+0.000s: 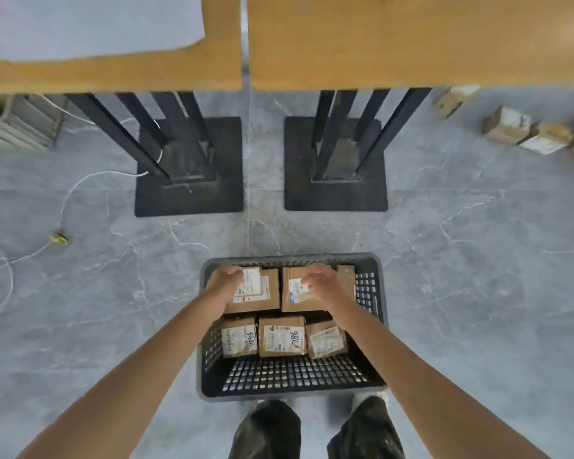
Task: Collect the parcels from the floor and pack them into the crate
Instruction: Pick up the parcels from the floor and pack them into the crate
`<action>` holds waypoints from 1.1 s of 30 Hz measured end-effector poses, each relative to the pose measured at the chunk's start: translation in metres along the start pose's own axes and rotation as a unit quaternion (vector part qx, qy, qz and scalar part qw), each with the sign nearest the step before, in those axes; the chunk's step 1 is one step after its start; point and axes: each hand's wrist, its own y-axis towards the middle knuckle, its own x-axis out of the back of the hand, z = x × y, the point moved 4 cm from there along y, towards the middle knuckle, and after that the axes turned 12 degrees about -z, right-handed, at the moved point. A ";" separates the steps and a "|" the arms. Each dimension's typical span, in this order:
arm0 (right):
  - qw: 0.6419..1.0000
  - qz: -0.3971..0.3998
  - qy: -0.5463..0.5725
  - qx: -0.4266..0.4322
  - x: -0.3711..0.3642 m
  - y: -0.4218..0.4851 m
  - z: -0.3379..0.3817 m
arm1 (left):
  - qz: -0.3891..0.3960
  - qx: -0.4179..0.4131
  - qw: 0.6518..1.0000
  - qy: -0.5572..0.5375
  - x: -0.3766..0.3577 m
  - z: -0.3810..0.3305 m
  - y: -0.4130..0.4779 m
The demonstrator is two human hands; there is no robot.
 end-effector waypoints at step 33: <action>0.907 -0.273 0.276 0.164 0.651 -0.236 0.085 | 0.081 -0.453 0.886 0.052 -0.178 -0.417 -0.566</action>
